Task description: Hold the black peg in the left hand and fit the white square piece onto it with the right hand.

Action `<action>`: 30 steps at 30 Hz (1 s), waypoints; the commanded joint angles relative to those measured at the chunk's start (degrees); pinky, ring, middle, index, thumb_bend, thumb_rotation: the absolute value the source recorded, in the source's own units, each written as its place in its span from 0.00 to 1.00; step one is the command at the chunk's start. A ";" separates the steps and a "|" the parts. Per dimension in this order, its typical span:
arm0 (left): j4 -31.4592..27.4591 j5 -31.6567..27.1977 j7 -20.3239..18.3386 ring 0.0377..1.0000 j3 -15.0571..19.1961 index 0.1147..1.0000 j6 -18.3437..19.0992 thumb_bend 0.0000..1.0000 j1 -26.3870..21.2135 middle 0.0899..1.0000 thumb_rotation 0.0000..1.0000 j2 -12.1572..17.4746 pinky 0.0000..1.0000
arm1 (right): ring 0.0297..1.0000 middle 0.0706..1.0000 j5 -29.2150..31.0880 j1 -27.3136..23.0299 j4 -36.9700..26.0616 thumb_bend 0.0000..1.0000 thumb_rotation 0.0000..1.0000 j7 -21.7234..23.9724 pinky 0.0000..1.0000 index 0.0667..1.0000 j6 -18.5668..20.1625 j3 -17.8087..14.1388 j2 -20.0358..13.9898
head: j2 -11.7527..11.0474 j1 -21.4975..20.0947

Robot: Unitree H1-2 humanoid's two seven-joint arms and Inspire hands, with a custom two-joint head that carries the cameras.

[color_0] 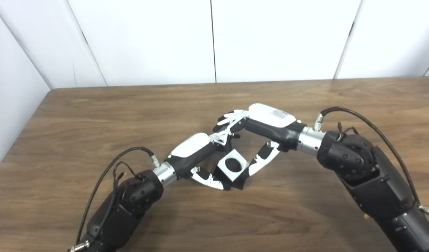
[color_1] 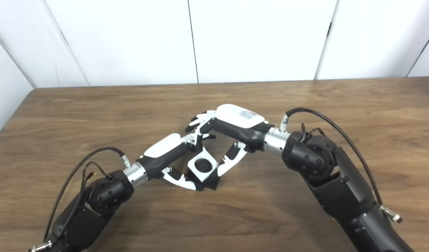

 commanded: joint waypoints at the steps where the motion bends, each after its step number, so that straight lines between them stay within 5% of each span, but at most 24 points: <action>1: 1.48 3.33 -1.43 1.00 -1.78 0.43 0.57 0.51 0.43 0.96 0.09 0.20 0.98 | 0.91 0.83 0.36 -2.32 -0.35 0.52 0.14 -0.78 0.96 0.44 -0.96 -0.54 0.37 | -0.03 0.13; 30: 1.18 3.73 -0.86 1.00 -2.28 0.43 0.70 0.52 0.73 0.96 0.08 -0.06 0.98 | 0.90 0.82 0.24 -2.58 4.61 0.52 0.14 -1.56 0.92 0.44 -2.60 -0.63 1.20 | 0.00 0.47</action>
